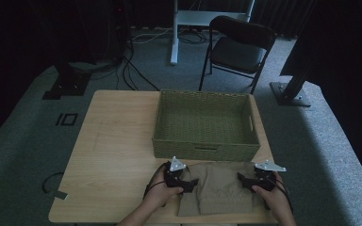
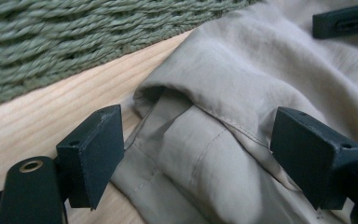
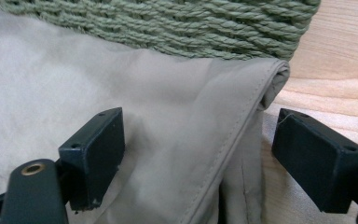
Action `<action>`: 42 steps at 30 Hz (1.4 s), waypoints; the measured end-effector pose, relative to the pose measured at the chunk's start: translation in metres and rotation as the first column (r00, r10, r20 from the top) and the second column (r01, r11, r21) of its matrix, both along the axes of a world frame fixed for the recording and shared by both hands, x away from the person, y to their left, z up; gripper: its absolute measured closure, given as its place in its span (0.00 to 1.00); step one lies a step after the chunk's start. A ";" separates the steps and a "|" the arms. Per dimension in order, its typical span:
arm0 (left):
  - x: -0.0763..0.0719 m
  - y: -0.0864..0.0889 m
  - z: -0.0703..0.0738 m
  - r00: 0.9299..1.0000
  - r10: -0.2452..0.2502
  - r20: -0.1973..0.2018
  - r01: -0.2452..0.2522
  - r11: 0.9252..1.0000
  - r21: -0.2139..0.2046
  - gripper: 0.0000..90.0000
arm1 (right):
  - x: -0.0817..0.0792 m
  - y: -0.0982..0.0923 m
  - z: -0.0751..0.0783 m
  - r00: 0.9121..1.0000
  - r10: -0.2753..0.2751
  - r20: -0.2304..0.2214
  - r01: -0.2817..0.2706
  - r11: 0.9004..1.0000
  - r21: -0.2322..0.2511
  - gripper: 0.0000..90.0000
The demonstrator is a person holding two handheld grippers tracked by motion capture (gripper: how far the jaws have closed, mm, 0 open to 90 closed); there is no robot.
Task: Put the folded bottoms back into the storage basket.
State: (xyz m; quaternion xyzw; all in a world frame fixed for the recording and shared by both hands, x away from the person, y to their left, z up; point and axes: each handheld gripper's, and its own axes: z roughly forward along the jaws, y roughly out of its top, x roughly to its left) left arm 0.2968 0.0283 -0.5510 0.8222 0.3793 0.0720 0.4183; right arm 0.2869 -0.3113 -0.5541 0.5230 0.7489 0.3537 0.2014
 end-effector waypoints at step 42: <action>0.005 0.009 0.078 0.993 -0.114 0.044 0.119 0.985 -0.126 0.92 | -0.021 0.020 0.081 0.983 0.143 0.113 -0.158 0.977 0.142 0.88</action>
